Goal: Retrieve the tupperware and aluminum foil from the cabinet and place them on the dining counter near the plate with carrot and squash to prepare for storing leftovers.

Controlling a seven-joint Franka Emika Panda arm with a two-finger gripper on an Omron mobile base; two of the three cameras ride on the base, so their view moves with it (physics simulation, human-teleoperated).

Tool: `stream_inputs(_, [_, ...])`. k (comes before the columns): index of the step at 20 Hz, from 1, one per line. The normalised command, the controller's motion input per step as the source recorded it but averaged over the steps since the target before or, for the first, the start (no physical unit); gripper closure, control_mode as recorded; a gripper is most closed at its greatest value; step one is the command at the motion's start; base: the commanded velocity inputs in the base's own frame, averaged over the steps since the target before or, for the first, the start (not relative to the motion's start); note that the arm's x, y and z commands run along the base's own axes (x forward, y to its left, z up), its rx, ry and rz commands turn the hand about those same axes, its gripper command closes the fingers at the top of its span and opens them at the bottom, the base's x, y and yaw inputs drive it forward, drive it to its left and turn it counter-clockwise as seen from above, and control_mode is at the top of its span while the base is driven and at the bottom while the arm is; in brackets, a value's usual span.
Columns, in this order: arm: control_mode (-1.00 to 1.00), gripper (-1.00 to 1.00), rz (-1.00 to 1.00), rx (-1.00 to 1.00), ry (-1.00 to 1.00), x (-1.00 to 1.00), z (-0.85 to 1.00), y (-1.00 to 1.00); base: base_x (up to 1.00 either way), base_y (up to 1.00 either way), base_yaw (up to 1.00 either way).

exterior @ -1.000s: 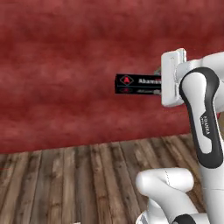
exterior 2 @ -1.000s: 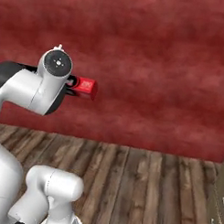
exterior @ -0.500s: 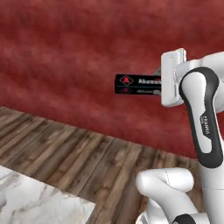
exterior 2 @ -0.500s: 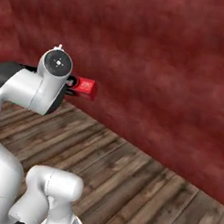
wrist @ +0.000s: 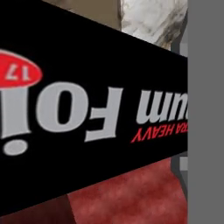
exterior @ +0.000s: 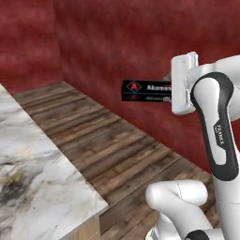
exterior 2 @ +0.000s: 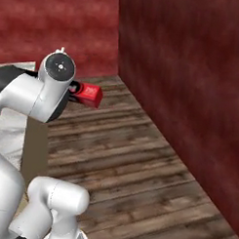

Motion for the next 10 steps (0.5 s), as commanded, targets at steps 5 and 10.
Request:
stream_inputs(5, [1.0, 1.0, 0.0, 0.0, 0.0, 0.0, 0.0, 0.0, 0.07, -0.58, 0.72])
stream_inputs(10, [1.0, 1.0, 0.0, 0.0, 0.0, 0.0, 0.0, 0.0, 0.04, -0.5, 0.75])
